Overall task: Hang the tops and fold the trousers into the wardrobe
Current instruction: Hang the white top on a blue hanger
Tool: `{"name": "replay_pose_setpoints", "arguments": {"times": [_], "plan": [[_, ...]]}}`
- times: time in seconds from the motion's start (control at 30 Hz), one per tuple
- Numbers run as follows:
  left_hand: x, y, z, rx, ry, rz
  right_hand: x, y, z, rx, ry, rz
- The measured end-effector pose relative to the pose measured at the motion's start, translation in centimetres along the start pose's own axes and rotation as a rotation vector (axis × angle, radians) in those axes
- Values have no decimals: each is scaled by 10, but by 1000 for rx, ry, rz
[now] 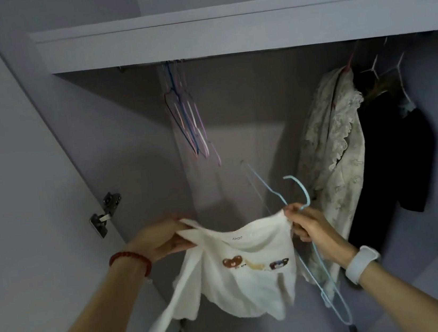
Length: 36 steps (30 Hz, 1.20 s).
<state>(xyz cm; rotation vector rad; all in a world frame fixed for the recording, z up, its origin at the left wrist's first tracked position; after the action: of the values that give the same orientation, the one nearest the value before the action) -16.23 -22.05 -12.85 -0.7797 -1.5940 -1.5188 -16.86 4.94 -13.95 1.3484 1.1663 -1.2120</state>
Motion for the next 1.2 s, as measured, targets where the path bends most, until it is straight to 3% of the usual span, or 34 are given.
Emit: {"name": "replay_pose_setpoints", "arguments": {"times": [0.07, 0.13, 0.3, 0.4, 0.53, 0.73, 0.93, 1.07, 1.2], "plan": [[13, 6, 14, -98, 194, -44, -2, -1, -11, 89, 94, -112], [24, 5, 19, -79, 158, -33, -10, 1, -24, 218, 123, -239], [44, -7, 5, 293, -267, 201, -19, 15, -40, 449, -238, -242], [50, -15, -4, 408, -559, 355, -27, 21, -45, 542, -457, -193], [42, -16, -6, 425, -813, 356, -47, 18, -29, 537, -718, -126], [35, -13, -5, 406, -850, 331, -74, 12, 19, 481, -936, -47], [50, 0, -11, 402, -725, 373, -87, 11, 49, 438, -1000, -9], [58, 3, -25, 478, -834, 349, -94, 14, 54, 399, -985, -7], [46, 2, -19, 432, -913, 238, -106, 20, 49, 383, -1005, -40]]}}
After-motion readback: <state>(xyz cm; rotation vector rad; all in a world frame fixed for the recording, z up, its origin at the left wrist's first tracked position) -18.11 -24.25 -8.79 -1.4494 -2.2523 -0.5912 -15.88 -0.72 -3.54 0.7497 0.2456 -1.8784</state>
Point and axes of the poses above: each hand's wrist, its own y-axis away from the middle knuckle, its own z-axis out of the palm, x = y × z, the point moved 8 cm from there along -y, towards the middle knuckle, and after that the axes turned 8 degrees about x, right-handed, at the moved point
